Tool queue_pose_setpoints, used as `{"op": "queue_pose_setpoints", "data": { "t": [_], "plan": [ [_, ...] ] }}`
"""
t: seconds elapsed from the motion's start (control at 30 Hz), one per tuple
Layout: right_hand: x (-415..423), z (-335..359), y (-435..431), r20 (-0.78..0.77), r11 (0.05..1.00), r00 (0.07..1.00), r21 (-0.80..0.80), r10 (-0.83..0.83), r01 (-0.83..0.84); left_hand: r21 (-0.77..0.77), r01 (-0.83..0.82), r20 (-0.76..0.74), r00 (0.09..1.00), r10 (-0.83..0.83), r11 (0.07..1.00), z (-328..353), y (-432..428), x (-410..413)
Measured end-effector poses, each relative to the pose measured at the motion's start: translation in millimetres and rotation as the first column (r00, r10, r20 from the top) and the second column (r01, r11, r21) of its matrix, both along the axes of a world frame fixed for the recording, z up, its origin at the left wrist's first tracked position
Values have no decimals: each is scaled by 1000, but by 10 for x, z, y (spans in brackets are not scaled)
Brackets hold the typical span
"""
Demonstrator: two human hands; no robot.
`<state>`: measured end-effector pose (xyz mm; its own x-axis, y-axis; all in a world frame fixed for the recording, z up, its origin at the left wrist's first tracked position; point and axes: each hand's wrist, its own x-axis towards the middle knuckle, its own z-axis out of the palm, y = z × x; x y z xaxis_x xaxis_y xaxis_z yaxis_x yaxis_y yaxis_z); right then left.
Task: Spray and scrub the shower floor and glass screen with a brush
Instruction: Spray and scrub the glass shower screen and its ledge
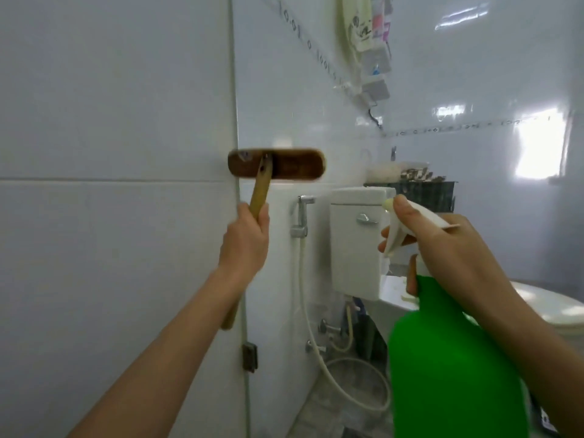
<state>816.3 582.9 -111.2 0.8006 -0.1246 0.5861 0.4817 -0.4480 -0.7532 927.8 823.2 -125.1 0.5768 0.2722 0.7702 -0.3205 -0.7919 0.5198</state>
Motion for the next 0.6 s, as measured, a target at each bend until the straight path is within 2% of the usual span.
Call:
{"op": "queue_pose_setpoints", "data": {
  "t": [0.07, 0.13, 0.2, 0.27, 0.33, 0.4, 0.47, 0.53, 0.6],
  "plan": [
    [26, 105, 24, 36, 1000, 999, 3, 3, -3, -22, -38, 38, 999, 39, 999, 548, 27, 83],
    [46, 151, 43, 65, 1000, 998, 13, 6, -7, -51, -9, 59, 998, 12, 999, 970, 38, 144],
    [60, 124, 51, 58, 999, 998, 27, 15, -17, -67, 35, 57, 998, -31, 997, 948, -10, 137],
    [52, 32, 57, 23, 999, 1000, 34, 18, -18, -94, 56, 10, 998, -55, 994, 358, -72, 66],
    [45, -82, 55, 5, 1000, 1000, 11, 2, -2, -79, 101, -55, 993, -106, 992, -606, -125, -96],
    [33, -150, 59, -15, 1000, 1000, 2, -8, 8, -75, 78, -210, 973, -92, 994, -1415, -124, -337],
    [24, -142, 65, -38, 1000, 999, -5, -3, 2, -73, 42, -330, 942, -64, 996, -1641, -92, -454],
    [11, -67, 82, -20, 1000, 999, -7, 29, -29, -66, 59, -266, 961, -75, 996, -1269, -53, -391],
    [-11, 48, 96, 20, 999, 999, -13, 37, -36, -85, 54, -146, 987, -66, 995, -538, -6, -207]
  ]
}}
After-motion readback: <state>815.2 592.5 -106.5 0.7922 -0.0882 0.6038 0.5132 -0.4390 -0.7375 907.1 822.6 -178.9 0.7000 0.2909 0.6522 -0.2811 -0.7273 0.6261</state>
